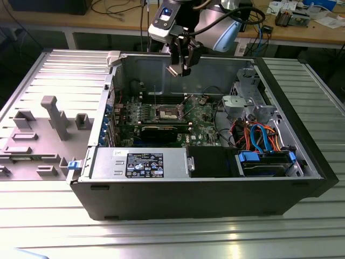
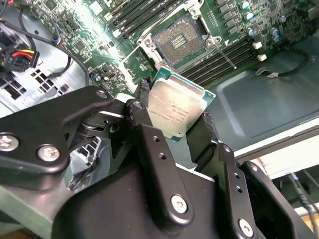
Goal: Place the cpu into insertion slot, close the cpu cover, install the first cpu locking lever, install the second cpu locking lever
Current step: 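Place the cpu into insertion slot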
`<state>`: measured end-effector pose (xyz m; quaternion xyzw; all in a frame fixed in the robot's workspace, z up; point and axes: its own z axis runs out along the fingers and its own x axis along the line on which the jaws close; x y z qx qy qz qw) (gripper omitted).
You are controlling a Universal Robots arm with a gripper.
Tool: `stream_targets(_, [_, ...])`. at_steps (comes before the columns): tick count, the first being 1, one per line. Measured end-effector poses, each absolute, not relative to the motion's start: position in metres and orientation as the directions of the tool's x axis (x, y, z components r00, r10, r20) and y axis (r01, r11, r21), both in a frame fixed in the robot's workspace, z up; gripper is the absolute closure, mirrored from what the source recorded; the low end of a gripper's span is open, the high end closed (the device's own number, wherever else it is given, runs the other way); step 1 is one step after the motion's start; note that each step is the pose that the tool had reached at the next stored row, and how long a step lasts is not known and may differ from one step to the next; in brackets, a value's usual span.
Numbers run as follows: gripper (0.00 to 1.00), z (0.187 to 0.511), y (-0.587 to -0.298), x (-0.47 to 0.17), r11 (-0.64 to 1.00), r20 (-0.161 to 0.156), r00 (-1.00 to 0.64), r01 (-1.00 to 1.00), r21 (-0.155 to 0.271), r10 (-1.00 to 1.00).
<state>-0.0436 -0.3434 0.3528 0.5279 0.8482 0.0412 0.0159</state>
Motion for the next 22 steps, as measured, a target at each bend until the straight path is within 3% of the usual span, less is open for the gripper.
stream_targets(7, [0.45,0.3505,-0.3434,-0.0437,0.336,0.020,-0.339,0.939,0.077,0.941])
stream_targets(11, [0.45,0.3480,-0.3434,-0.0436,0.292,0.031,-0.293,0.955,0.046,0.955])
stream_targets(22, [0.45,0.3475,-0.3434,-0.0436,0.274,0.034,-0.276,0.961,0.034,0.961])
